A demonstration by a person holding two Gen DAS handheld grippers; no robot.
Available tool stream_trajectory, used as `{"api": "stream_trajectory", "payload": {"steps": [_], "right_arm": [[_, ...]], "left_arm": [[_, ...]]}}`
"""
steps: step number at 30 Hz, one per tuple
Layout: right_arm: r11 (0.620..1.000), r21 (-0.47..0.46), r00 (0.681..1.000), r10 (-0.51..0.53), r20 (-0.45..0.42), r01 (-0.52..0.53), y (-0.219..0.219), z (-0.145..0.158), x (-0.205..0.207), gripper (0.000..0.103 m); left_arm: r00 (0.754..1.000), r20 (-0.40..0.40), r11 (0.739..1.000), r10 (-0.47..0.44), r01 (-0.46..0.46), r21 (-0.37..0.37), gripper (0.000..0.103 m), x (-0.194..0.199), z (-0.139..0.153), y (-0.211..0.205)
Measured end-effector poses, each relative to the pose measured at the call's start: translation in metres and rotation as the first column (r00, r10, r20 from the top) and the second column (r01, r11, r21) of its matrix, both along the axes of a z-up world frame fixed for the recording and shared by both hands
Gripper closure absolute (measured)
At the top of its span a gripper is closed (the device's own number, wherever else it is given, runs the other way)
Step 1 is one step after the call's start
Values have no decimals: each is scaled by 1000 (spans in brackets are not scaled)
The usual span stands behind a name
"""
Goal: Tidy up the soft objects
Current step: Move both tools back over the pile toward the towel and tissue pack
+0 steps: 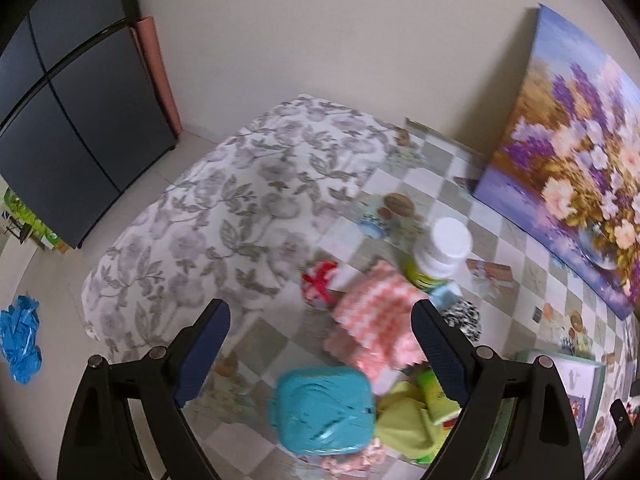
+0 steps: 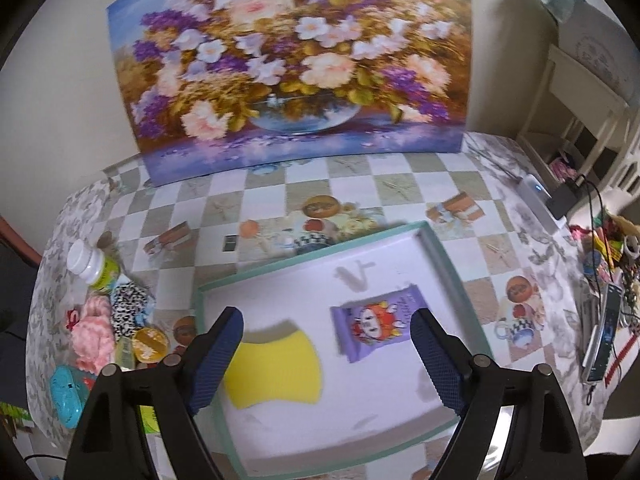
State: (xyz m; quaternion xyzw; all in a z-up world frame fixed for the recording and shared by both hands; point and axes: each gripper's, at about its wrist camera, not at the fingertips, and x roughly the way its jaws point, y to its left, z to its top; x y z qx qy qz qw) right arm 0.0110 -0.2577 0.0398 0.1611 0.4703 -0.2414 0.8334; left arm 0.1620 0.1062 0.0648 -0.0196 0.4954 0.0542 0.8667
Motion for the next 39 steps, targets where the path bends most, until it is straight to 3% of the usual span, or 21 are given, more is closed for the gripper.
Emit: {"api": "stream_trajectory", "payload": {"steps": [9, 23, 31, 39], "right_arm": [[981, 69, 983, 181, -24, -179, 75, -24, 53, 15], [911, 101, 898, 411, -154, -399, 178, -80, 103, 15], [879, 107, 862, 477, -171, -465, 205, -94, 113, 15], [861, 72, 842, 508, -183, -503, 221, -105, 119, 16]], "left_arm": [[997, -67, 999, 44, -45, -12, 11, 16, -23, 38], [961, -275, 999, -33, 26, -30, 11, 41, -104, 27], [948, -315, 998, -44, 30, -47, 11, 45, -122, 21], [950, -309, 999, -36, 22, -49, 11, 46, -121, 21]]}}
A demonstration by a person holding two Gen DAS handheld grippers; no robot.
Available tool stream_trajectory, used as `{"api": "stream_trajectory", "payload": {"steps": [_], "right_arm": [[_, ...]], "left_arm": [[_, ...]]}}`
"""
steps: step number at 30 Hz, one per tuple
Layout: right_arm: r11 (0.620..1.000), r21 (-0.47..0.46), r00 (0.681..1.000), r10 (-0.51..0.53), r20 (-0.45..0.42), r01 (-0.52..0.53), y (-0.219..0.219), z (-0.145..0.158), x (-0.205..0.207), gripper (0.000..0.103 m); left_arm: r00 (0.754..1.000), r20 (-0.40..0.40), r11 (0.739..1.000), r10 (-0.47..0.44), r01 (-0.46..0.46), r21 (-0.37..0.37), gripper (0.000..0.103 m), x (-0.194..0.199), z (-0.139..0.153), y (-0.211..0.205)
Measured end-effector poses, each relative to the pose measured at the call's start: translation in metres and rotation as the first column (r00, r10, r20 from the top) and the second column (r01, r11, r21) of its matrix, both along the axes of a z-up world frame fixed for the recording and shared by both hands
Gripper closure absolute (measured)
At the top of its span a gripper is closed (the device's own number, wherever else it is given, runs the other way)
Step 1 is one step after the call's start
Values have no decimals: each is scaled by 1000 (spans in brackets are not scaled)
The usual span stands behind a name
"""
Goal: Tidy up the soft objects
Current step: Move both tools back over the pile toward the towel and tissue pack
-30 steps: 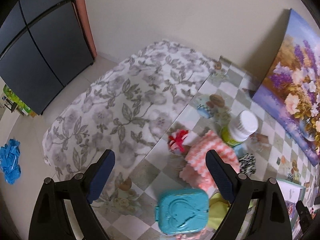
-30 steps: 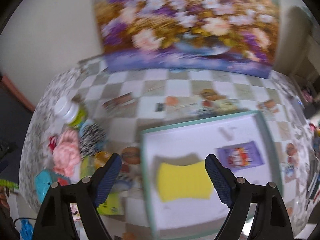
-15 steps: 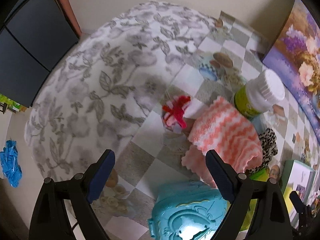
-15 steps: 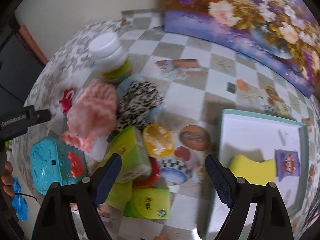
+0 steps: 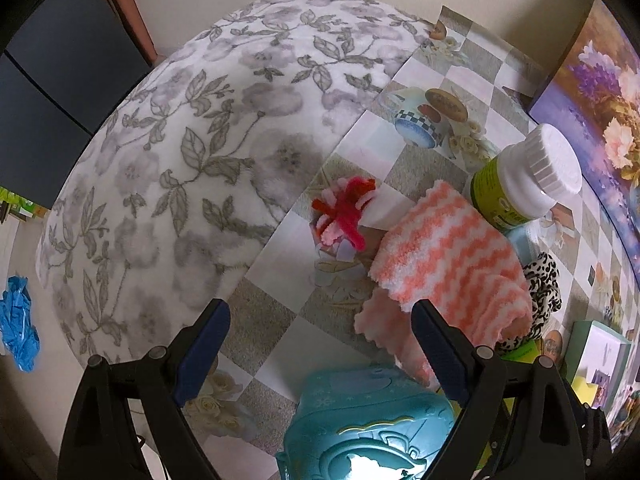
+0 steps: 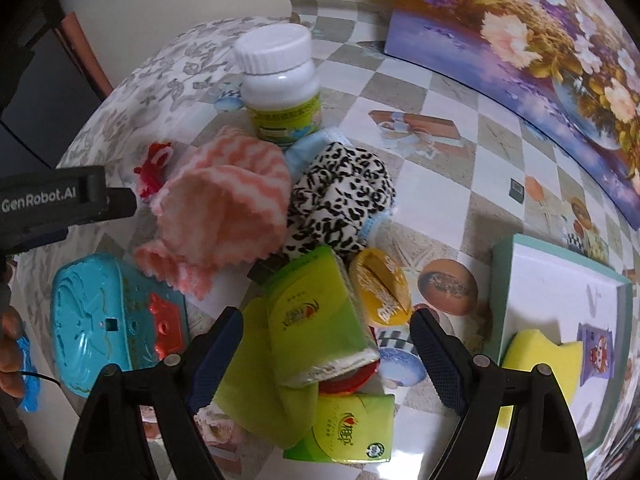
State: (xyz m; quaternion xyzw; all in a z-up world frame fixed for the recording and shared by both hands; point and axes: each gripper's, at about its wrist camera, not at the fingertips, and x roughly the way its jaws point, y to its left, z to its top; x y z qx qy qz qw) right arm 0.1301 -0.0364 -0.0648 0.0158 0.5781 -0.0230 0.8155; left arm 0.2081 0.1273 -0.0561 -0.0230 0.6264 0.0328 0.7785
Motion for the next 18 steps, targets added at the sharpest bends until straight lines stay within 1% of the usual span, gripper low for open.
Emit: {"api": "stream_trajectory", "payload": {"steps": [4, 5, 7, 10, 11, 18], "right_arm": [[998, -48, 999, 36, 16, -35, 8, -1, 1, 16], [998, -54, 999, 42, 18, -41, 9, -1, 1, 18], [997, -54, 998, 52, 19, -51, 11, -2, 1, 24], [996, -50, 997, 69, 23, -68, 13, -2, 1, 39], [996, -57, 997, 76, 23, -75, 13, -2, 0, 49], [997, -4, 997, 71, 36, -71, 8, 4, -3, 50]], "left_arm": [[1000, 0, 1000, 0, 0, 1, 11, 0, 0, -1], [1000, 1, 1000, 0, 0, 0, 11, 0, 0, -1], [1000, 1, 1000, 1, -1, 0, 11, 0, 0, -1], [1000, 3, 1000, 1, -1, 1, 11, -1, 1, -2], [1000, 4, 1000, 1, -1, 0, 11, -1, 1, -2], [1000, 20, 1000, -2, 2, -12, 11, -1, 7, -4]]}}
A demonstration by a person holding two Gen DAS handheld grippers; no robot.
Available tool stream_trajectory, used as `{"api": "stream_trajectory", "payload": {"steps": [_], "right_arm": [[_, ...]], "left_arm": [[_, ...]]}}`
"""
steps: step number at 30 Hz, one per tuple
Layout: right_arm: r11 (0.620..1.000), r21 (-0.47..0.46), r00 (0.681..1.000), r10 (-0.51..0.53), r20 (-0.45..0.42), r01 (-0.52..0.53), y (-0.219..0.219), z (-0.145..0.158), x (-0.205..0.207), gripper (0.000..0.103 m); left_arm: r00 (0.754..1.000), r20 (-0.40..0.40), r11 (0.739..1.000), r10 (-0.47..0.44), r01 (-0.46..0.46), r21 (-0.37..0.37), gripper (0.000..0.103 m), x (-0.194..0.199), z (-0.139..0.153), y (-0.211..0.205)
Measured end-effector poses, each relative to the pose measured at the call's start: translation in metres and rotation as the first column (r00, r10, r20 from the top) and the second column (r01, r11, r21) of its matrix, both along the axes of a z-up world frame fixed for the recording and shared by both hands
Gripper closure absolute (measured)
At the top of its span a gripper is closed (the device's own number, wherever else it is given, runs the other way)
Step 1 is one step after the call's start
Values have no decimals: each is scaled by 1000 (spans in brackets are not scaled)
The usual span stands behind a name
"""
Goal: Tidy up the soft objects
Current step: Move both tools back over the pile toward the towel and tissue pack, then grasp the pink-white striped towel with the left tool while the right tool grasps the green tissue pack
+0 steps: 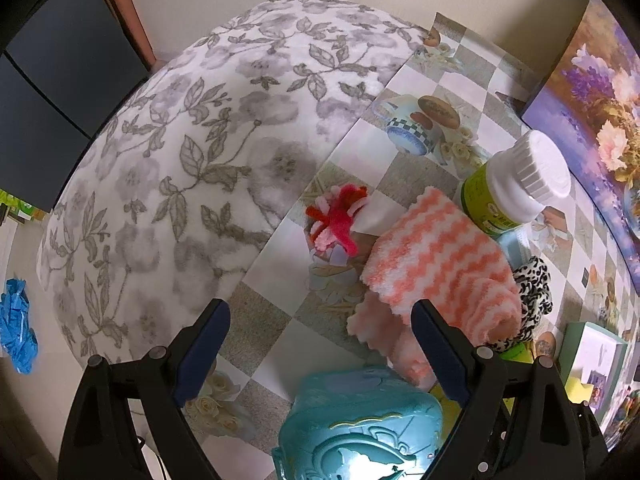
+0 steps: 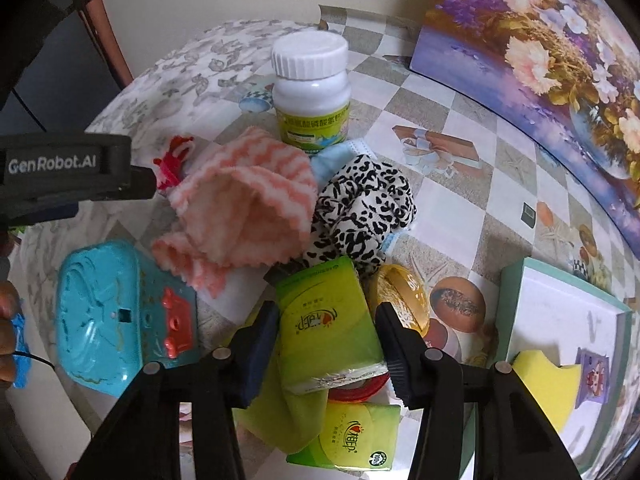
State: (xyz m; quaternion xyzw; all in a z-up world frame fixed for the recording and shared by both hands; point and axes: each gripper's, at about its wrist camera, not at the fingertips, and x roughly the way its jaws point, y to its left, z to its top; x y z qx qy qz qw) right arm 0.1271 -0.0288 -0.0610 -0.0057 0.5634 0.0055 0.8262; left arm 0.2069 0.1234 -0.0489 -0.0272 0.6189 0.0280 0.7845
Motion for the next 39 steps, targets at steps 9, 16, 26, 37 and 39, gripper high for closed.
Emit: {"api": "stream_trajectory", "payload": {"steps": [9, 16, 26, 37, 39], "right_arm": [[999, 25, 999, -41, 10, 41, -16, 12, -3, 50], [995, 42, 995, -92, 32, 91, -38, 25, -8, 50], [986, 72, 987, -154, 47, 151, -63, 34, -13, 50], [979, 97, 980, -188, 62, 182, -77, 38, -16, 50], [978, 100, 980, -191, 64, 184, -78, 39, -17, 50]], "left_arm": [[999, 10, 999, -32, 32, -24, 11, 1, 2, -12], [995, 13, 995, -100, 100, -5, 11, 3, -1, -36], [978, -10, 976, -209, 210, 62, 11, 5, -16, -74], [953, -77, 946, -292, 299, 122, 31, 8, -38, -98], [948, -83, 941, -307, 316, 119, 36, 7, -39, -101]]}}
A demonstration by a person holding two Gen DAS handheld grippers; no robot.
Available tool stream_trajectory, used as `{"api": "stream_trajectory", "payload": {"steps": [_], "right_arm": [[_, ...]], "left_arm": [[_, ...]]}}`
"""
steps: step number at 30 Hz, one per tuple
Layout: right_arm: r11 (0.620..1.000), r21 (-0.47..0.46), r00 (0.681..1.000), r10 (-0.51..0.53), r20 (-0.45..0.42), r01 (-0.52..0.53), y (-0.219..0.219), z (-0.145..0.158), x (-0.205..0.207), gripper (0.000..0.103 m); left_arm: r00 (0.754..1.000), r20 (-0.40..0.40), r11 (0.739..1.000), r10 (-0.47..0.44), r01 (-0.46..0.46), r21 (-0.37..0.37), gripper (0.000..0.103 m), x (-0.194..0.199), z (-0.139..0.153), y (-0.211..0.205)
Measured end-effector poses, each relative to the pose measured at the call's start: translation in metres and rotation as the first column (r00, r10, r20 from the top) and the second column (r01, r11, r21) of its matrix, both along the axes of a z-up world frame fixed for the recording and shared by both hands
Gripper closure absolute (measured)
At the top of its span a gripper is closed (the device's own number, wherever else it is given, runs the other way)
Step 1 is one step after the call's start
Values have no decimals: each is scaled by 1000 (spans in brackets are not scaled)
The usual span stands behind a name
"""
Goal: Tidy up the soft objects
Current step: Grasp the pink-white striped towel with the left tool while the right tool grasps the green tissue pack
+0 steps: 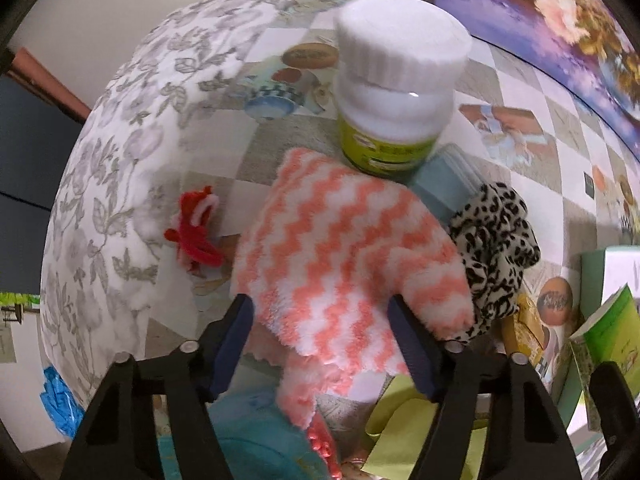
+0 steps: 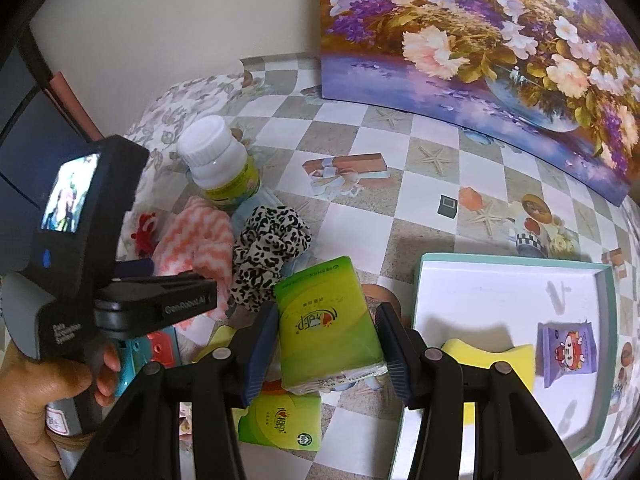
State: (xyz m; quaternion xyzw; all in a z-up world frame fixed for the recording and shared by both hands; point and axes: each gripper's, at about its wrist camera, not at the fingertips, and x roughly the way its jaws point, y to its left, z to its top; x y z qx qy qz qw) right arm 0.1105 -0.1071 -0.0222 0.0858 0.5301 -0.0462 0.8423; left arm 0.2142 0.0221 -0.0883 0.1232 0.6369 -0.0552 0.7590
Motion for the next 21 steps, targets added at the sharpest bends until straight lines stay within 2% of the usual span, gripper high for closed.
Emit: {"api": "stream_trajectory", "payload": {"steps": [4, 9, 11, 16, 21], "right_arm": [[1000, 3, 1000, -5, 4, 5, -2, 1, 0, 50], [1000, 4, 1000, -9, 2, 9, -4, 0, -1, 50], [1000, 5, 1000, -11, 1, 11, -5, 0, -1, 50], [1000, 10, 1000, -15, 3, 15, -6, 1, -2, 50], [1000, 16, 1000, -23, 13, 23, -9, 4, -4, 50]], "left_arm": [[999, -24, 999, -42, 42, -2, 52, -3, -7, -8], [997, -34, 998, -68, 68, 6, 63, -6, -13, -15], [997, -36, 997, -72, 71, -18, 74, -7, -12, -17], [997, -27, 997, -67, 66, -36, 84, -12, -9, -22], [999, -17, 992, -43, 40, -123, 89, -9, 11, -14]]}}
